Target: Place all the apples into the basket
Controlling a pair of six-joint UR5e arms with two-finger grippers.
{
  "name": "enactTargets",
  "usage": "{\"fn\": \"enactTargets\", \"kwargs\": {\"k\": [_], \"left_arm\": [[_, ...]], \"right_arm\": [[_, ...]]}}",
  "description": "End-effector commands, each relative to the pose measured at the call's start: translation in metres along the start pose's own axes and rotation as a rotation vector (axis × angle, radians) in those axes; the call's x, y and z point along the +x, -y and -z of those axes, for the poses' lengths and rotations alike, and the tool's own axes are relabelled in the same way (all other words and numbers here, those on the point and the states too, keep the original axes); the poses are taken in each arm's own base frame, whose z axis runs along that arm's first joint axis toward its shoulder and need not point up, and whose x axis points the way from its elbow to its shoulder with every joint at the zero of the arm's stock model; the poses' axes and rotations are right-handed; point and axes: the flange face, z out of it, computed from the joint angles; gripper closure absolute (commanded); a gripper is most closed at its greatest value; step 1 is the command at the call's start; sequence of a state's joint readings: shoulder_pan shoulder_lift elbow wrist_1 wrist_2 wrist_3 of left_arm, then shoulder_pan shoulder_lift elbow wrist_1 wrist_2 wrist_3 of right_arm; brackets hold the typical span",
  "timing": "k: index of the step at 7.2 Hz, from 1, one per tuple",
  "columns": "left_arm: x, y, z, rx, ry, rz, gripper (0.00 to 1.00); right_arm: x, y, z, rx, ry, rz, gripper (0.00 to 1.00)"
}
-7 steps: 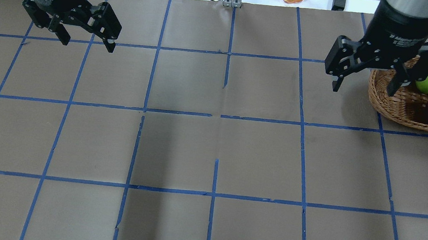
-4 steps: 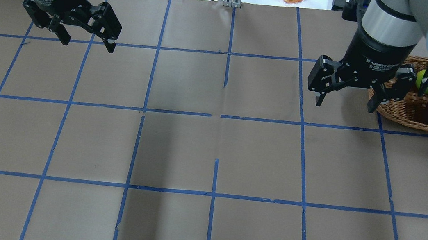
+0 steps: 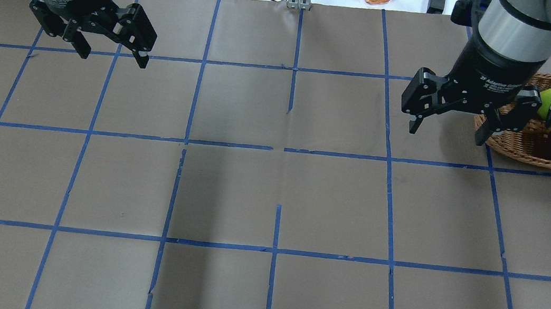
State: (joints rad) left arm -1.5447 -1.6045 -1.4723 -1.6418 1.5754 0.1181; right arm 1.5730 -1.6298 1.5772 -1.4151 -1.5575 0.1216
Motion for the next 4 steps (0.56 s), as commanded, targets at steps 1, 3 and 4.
{"fn": "enactTargets", "kwargs": {"k": [1,3,4], "left_arm": [[0.0,0.0,-0.0001,0.0,0.0,0.0,0.0],[0.0,0.0,-0.0001,0.0,0.0,0.0,0.0],[0.0,0.0,-0.0001,0.0,0.0,0.0,0.0]], "right_arm": [[0.0161,0.0013,0.0029,-0.004,0.004,-0.035,0.0],[0.015,-0.0006,0.0032,-0.004,0.003,-0.034,0.0],[0.0142,-0.0013,0.004,-0.001,0.005,-0.032,0.0]]}}
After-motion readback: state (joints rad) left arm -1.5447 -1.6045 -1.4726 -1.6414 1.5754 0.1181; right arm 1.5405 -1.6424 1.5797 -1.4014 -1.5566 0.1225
